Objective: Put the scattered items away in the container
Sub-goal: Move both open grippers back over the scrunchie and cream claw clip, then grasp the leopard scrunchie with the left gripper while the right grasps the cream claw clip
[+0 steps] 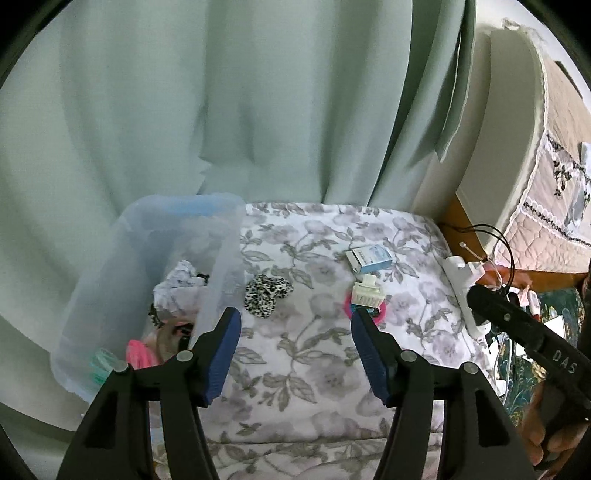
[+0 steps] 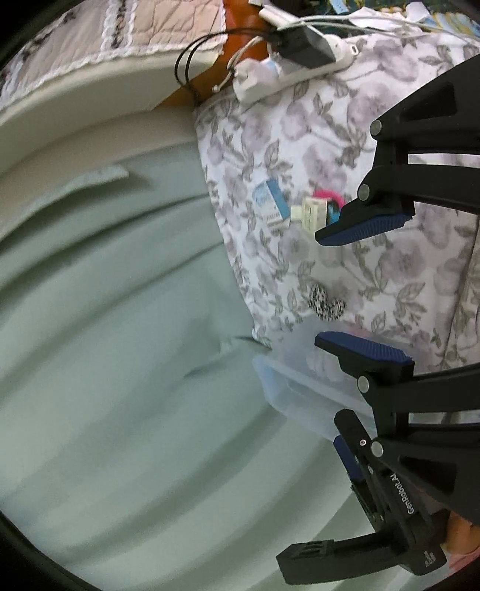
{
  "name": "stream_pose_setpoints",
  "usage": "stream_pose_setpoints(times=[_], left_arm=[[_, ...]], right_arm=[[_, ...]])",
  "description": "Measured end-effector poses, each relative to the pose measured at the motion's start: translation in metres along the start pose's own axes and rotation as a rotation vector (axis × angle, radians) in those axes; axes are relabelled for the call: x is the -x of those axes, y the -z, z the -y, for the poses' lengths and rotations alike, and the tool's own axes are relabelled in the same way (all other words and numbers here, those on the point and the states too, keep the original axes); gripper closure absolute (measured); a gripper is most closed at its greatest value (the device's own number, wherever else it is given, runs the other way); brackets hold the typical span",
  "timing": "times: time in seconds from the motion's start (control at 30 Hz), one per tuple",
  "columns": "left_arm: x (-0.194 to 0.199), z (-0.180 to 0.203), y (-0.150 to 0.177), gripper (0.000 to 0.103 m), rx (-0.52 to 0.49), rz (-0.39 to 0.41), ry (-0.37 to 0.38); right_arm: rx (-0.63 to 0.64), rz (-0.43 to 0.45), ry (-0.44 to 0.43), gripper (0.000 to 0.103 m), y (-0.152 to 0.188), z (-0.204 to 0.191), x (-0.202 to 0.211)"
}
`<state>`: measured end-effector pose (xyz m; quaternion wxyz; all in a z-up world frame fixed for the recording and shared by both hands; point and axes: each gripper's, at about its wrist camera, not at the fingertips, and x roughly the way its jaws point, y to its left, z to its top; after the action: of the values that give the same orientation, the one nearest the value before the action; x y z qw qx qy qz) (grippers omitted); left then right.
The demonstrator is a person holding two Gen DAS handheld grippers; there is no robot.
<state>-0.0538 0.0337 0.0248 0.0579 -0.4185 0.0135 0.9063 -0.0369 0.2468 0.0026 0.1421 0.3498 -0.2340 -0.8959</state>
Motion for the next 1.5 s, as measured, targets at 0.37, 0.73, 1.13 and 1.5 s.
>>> stream_pose_setpoints(times=[0.37, 0.73, 1.13, 1.5], left_arm=[[-0.055, 0.025, 0.018, 0.04, -0.05, -0.103, 0.037], [-0.11, 0.014, 0.018, 0.04, -0.074, -0.109, 0.024], [-0.183, -0.004, 0.014, 0.04, -0.069, -0.159, -0.017], [-0.223, -0.009, 0.012, 0.04, -0.055, -0.178, -0.026]], right_arm=[[-0.059, -0.084, 0.056, 0.051, 0.007, 0.038, -0.025], [-0.061, -0.218, 0.09, 0.051, 0.02, 0.048, -0.083], [-0.023, -0.309, 0.162, 0.045, 0.019, 0.052, -0.148], [-0.011, -0.352, 0.22, 0.042, 0.015, 0.057, -0.197]])
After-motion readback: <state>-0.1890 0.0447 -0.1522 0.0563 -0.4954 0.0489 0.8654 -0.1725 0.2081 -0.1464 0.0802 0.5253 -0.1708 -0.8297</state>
